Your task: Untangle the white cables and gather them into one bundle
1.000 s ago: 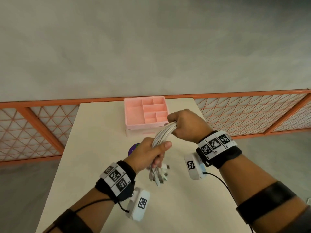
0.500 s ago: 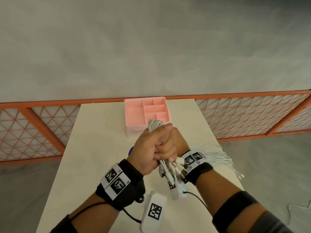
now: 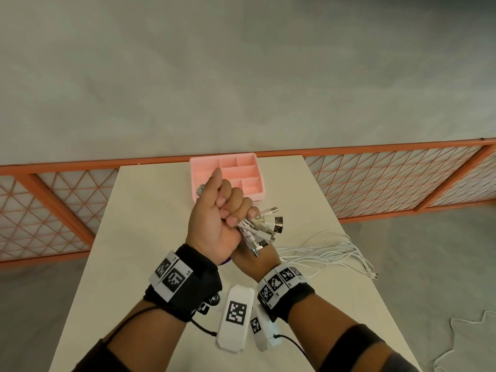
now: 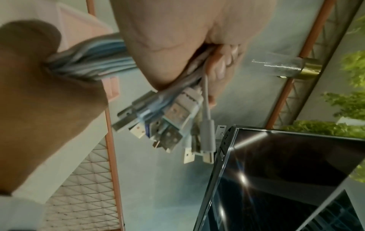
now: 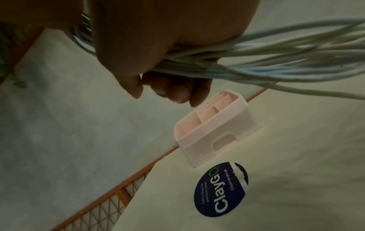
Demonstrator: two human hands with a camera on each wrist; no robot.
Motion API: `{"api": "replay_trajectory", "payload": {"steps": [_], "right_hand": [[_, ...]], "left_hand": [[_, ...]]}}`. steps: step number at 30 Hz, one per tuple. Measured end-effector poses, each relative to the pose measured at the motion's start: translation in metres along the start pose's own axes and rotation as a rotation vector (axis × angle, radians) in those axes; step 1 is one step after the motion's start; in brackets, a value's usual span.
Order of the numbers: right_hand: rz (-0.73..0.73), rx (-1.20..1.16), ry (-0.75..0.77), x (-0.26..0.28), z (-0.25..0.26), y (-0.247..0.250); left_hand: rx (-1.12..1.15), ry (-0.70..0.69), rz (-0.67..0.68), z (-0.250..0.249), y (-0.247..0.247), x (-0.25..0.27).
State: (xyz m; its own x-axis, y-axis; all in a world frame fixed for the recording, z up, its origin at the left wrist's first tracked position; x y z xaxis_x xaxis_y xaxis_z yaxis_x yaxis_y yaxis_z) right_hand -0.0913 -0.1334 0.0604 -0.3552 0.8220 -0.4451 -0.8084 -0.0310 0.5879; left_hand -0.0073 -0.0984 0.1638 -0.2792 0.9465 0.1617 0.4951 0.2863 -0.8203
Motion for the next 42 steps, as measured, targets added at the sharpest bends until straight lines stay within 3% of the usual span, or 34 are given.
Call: {"api": "replay_trajectory", "payload": {"steps": [6, 11, 14, 17, 21, 29, 35, 42], "right_hand": [[0.286, 0.166, -0.194, 0.013, -0.018, 0.0], [0.423, 0.153, -0.155, 0.03, -0.002, -0.007], [0.539, 0.174, -0.159, 0.04, 0.002, -0.011], [0.616, 0.224, -0.074, 0.044, 0.003, -0.007], [0.664, 0.29, 0.049, 0.046, 0.004, 0.003], [0.7, 0.392, 0.261, 0.036, 0.018, 0.027], [0.663, 0.329, 0.201, 0.04, 0.016, 0.048], [0.678, 0.413, 0.349, 0.0, 0.043, 0.07]], "left_hand": [[0.054, -0.077, -0.071, -0.016, 0.005, -0.005], [-0.067, -0.207, -0.172, -0.015, 0.028, -0.018], [-0.283, -0.281, -0.239, -0.007, 0.051, -0.023], [-0.595, -0.348, -0.219, 0.005, 0.078, -0.024], [-0.733, -0.363, -0.198, 0.011, 0.101, -0.026], [-0.894, -0.363, -0.182, 0.015, 0.101, -0.026], [-0.955, -0.425, -0.178, 0.004, 0.112, -0.029], [-1.26, -0.247, 0.133, 0.038, 0.115, -0.017]]}}
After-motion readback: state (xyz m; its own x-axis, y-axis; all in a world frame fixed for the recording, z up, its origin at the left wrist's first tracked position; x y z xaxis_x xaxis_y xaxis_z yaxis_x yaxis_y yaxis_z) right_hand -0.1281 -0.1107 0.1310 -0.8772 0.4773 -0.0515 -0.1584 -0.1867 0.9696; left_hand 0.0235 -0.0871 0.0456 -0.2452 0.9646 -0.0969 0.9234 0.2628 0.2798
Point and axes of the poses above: each hand's wrist, its own x-axis away from the middle knuckle, its own y-axis out of the back of the hand, z = x × y, the point moved 3 cm from there along -x, towards the middle knuckle, and after that the axes turned 13 degrees about -z, right-handed, at the moved point
